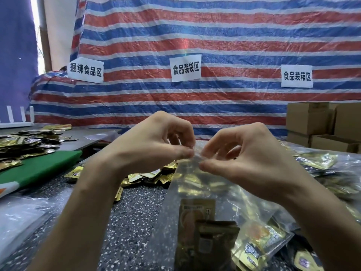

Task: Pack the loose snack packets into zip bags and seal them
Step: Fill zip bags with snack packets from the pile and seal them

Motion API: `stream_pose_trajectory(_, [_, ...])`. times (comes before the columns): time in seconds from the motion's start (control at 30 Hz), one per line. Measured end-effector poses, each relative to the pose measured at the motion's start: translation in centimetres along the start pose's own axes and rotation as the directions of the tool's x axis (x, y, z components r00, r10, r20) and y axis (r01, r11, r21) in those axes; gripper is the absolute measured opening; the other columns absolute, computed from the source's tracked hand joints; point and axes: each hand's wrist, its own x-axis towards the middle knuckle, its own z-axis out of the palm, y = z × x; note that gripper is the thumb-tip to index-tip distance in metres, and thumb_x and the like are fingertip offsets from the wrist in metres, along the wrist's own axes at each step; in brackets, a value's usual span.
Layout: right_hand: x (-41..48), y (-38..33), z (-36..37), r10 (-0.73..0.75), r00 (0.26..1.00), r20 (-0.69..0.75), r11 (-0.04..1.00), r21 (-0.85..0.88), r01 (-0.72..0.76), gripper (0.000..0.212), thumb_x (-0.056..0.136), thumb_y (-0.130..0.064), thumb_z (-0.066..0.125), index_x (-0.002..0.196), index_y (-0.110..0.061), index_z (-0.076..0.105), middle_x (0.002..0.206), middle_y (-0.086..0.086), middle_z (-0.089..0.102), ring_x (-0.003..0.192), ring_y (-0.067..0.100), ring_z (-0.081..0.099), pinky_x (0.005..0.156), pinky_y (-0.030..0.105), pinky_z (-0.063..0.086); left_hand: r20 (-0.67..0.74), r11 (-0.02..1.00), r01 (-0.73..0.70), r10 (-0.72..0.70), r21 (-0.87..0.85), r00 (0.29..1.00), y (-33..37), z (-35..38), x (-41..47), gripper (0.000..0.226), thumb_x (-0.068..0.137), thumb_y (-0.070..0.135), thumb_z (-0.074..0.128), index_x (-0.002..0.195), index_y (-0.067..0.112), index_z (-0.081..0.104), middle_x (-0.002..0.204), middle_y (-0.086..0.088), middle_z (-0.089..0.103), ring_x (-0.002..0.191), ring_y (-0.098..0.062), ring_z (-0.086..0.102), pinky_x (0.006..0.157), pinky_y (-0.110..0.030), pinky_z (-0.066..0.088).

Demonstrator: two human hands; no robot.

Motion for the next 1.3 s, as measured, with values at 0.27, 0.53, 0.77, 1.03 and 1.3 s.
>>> stream_pose_trajectory(0.27, [0.0,0.3,0.3,0.11,0.99,0.085,0.993,-0.042,-0.106,0.012,0.09,-0.025,0.071,0.078,-0.026,0.069,0.076,-0.009,0.07,0.071,0.004,0.063,0.062,0.021,0.051,0.101,0.996,0.009,0.0,-0.092,0.995,-0.1,0.3,0.1,0.004,0.088,0.018,0.075,0.085,0.015,0.075,0.077,0.003,0.071,0.065,-0.007,0.061,0.057,-0.02,0.046])
stream_pose_trajectory(0.53, [-0.1,-0.1,0.3,0.045,0.995,0.085,0.997,-0.066,-0.039,0.012,0.089,-0.024,0.069,0.079,-0.029,0.069,0.074,-0.012,0.069,0.069,0.002,0.061,0.059,0.017,0.046,0.045,0.994,-0.056,0.06,-0.097,0.997,-0.1,0.6,0.2,0.013,0.085,0.003,0.073,0.076,0.012,0.072,0.068,0.008,0.064,0.067,-0.005,0.056,0.061,-0.024,0.044])
stream_pose_trajectory(0.77, [0.0,0.4,0.5,0.054,0.997,0.06,0.996,-0.071,-0.05,0.012,0.09,-0.023,0.071,0.079,-0.028,0.07,0.074,-0.011,0.069,0.068,0.003,0.061,0.058,0.02,0.045,0.12,0.983,0.045,-0.024,-0.177,0.993,-0.3,0.7,0.1,0.012,0.086,0.022,0.073,0.084,0.01,0.075,0.071,0.003,0.07,0.064,-0.001,0.058,0.06,-0.015,0.044])
stream_pose_trajectory(1.03, [0.0,0.8,0.0,0.095,0.982,0.163,0.995,-0.015,-0.094,0.009,0.086,-0.031,0.076,0.079,-0.026,0.076,0.076,-0.007,0.073,0.067,0.01,0.066,0.062,0.027,0.052,0.16,0.981,0.085,-0.056,-0.175,0.985,-0.8,0.6,0.0,0.015,0.087,0.017,0.071,0.093,0.003,0.076,0.085,-0.008,0.075,0.076,-0.011,0.064,0.071,-0.026,0.05])
stream_pose_trajectory(1.3, [0.0,0.6,-0.3,0.072,0.992,0.105,0.995,0.055,-0.079,0.011,0.084,-0.026,0.079,0.075,-0.023,0.074,0.072,0.005,0.07,0.069,0.025,0.064,0.062,0.042,0.052,0.09,0.978,0.002,0.017,-0.209,0.996,-1.1,0.6,0.2,0.009,0.084,0.017,0.075,0.088,0.009,0.077,0.077,-0.004,0.074,0.07,-0.009,0.064,0.063,-0.021,0.05])
